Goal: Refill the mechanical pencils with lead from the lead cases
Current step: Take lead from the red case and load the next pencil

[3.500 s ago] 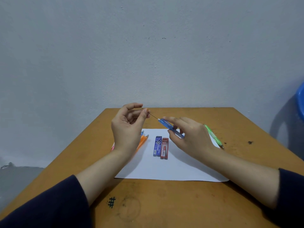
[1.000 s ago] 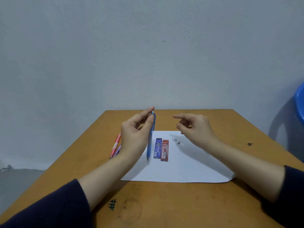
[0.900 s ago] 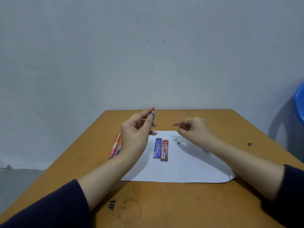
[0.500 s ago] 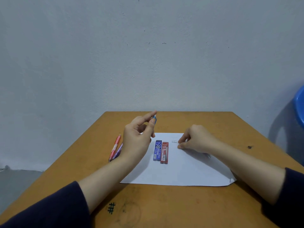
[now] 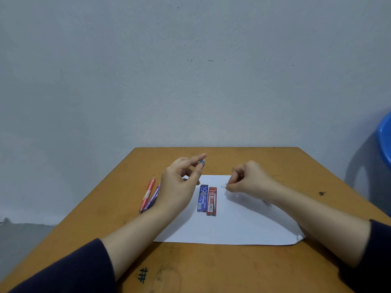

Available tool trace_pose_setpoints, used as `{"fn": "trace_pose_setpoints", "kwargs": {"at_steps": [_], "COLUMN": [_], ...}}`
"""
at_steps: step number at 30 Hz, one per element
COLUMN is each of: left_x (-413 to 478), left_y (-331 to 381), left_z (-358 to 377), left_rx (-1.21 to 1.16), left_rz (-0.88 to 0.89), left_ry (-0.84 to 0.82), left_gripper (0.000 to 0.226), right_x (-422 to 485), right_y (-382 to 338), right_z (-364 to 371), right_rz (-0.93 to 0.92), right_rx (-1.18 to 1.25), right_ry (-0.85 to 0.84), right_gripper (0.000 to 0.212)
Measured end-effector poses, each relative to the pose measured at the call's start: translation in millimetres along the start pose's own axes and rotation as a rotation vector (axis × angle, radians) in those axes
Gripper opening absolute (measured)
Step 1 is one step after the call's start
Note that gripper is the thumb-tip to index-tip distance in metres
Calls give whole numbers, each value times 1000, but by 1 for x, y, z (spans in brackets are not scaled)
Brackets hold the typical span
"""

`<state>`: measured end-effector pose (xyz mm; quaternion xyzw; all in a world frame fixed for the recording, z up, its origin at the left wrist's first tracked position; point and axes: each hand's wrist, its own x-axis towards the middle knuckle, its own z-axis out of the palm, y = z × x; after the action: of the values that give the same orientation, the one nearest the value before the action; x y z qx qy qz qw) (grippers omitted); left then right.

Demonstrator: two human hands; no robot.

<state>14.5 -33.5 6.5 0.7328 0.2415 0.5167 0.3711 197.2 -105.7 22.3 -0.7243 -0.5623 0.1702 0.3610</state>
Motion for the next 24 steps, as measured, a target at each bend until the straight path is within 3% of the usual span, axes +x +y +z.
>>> {"fn": "trace_pose_setpoints", "kwargs": {"at_steps": [4,9,15,24], "left_x": [-1,-1,-2,-3], "left_y": [0,1,-1,1], "left_z": [-1,-2,-2,-2], "left_rx": [27,65,93,110], "left_rz": [13,37,80,115], "left_ry": [-19,-41,-63,-87], "left_gripper": [25,24,24,19], "right_x": [-2,-6,-10,-14], "right_y": [-7,-14,-22,-29], "right_z": [3,3,4,2], "right_rz": [-55,-85,-206,-167], "right_rx": [319,337,425,585], "right_ry": [-23,22,100,171], "right_gripper": [26,17,25,24]}}
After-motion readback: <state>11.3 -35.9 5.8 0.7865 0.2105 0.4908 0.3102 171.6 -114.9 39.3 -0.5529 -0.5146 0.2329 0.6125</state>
